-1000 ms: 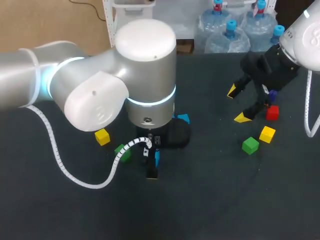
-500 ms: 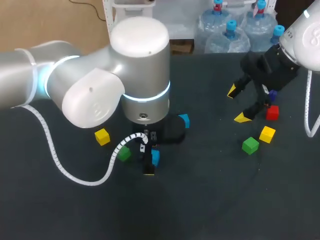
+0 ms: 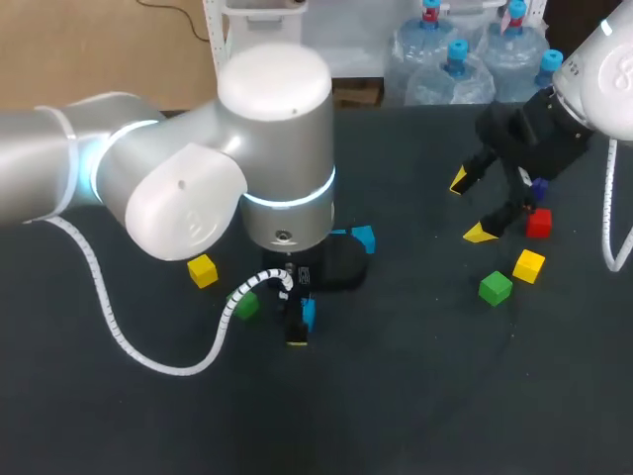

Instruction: Place the blue cubes, place green cubes on the blue cubes, place the yellow cubes on the green cubes, then place the red cubes on the yellow cubes, and place purple cube on the red cubes.

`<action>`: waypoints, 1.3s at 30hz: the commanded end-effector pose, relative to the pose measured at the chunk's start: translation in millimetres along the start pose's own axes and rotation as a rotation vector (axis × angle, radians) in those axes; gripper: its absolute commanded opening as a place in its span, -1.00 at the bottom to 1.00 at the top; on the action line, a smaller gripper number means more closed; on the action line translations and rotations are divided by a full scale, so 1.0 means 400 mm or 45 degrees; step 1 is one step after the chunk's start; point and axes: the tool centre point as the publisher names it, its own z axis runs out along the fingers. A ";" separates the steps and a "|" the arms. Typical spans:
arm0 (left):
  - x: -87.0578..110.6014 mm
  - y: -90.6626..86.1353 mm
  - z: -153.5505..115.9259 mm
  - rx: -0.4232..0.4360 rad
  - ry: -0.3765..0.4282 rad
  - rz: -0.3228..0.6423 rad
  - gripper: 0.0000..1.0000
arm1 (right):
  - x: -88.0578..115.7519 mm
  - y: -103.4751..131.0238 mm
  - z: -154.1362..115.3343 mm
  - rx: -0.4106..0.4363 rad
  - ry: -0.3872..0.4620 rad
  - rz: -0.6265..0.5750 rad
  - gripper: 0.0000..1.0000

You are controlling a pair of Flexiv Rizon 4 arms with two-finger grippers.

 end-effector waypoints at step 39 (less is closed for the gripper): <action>-0.013 0.282 -0.048 -0.081 0.078 -0.242 -1.00 | 0.000 0.001 0.001 0.003 0.000 0.000 1.00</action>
